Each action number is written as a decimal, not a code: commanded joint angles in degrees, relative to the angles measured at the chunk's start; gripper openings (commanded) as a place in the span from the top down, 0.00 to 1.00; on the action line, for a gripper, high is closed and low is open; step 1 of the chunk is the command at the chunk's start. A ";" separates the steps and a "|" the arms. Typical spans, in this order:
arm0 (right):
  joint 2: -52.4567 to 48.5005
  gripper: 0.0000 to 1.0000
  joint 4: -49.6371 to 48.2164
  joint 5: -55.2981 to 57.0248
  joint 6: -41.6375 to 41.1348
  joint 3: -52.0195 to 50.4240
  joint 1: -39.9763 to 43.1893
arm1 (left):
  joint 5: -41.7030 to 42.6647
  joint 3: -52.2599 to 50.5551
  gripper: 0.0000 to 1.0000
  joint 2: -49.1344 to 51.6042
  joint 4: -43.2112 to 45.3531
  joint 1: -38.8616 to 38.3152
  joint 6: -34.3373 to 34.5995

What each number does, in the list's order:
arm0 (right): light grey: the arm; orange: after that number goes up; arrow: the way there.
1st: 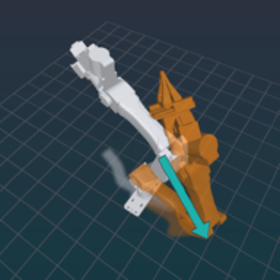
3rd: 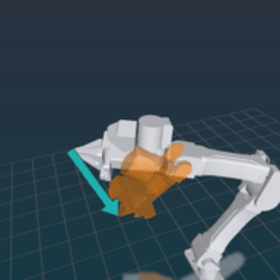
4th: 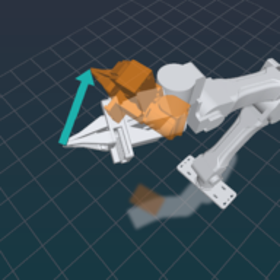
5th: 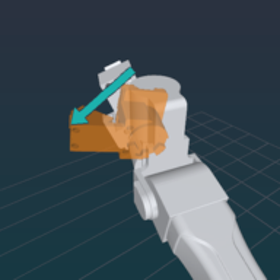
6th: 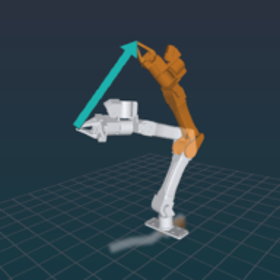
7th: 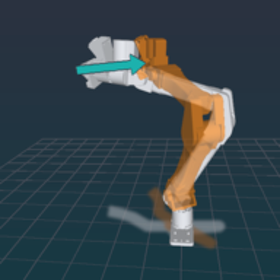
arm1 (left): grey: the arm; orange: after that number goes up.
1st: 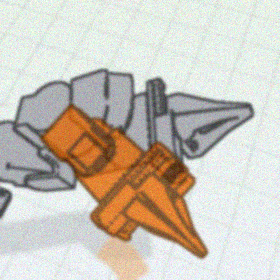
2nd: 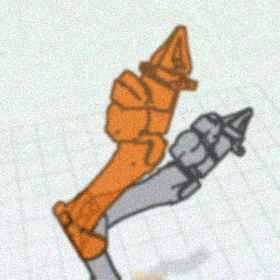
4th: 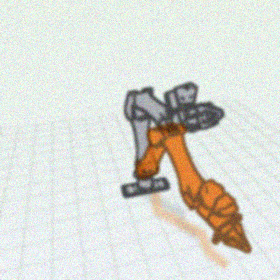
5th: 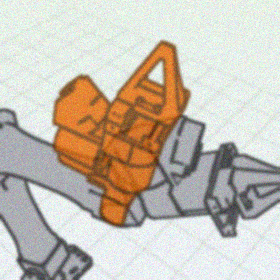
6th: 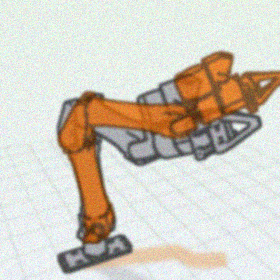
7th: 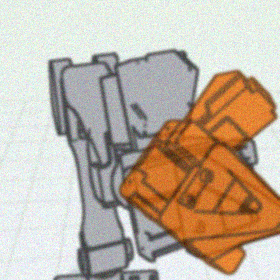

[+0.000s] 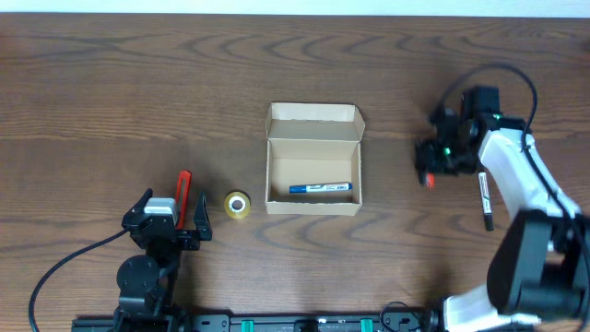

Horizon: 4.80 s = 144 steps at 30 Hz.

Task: Pack container
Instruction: 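Carry the stapler and pen into the box and release with right gripper, then move the right gripper to the white whiteboard marker and grasp it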

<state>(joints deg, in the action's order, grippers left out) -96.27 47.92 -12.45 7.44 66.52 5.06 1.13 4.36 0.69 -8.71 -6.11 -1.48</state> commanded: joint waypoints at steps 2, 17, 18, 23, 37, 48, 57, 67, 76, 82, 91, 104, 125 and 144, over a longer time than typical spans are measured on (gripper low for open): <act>6.82 0.99 0.70 -5.18 6.12 6.51 -8.15 | 0.48 -1.64 0.05 -0.37 -0.04 0.09 0.44; 7.80 0.99 9.70 -2.08 46.21 10.54 -33.97 | 2.49 -1.64 0.05 -0.37 -0.04 0.09 0.42; 7.76 0.99 9.73 0.35 46.18 10.54 -35.12 | 2.82 -1.62 0.05 -0.37 -0.04 0.09 0.42; 5.35 0.99 9.66 6.27 46.25 10.51 -37.40 | 3.17 -1.62 0.05 -0.37 -0.07 0.09 0.42; -10.29 0.99 2.14 6.36 46.40 10.51 -37.31 | 3.21 -1.64 0.05 -0.37 -0.07 0.09 0.42; -11.63 0.62 1.97 5.07 46.31 10.51 -36.76 | 3.19 -1.64 0.05 -0.37 -0.04 0.09 0.42; -7.63 0.64 0.66 4.87 39.60 13.79 -35.69 | 3.19 -1.64 0.05 -0.37 -0.04 0.09 0.42; 3.50 0.50 1.68 7.76 6.84 18.14 -18.12 | 3.21 -1.64 0.05 -0.37 -0.09 0.09 0.42; 5.31 0.50 14.21 21.79 -15.15 18.21 1.84 | 3.21 -1.62 0.05 -0.37 -0.09 0.09 0.42; 5.33 0.62 30.42 22.84 -19.96 17.42 5.90 | 3.41 -1.64 0.05 -0.37 -0.17 0.09 0.44; 5.25 0.55 26.84 22.49 -2.95 13.09 9.40 | 3.41 -1.64 0.05 -0.37 -0.42 0.09 0.42; 5.20 0.34 12.87 13.90 5.49 0.76 20.20 | 3.37 -1.64 0.05 -0.37 -0.39 0.09 0.42; 3.61 0.29 -2.75 12.81 5.49 -12.22 20.26 | 3.39 -1.64 0.05 -0.37 -0.42 0.09 0.42; -2.71 0.28 -4.61 11.93 5.49 -12.22 20.24 | 3.37 -1.64 0.05 -0.37 -0.35 0.09 0.39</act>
<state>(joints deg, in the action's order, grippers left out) -98.48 43.62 -0.10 12.40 54.70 24.95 3.92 4.29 0.69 -8.58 -6.11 -1.48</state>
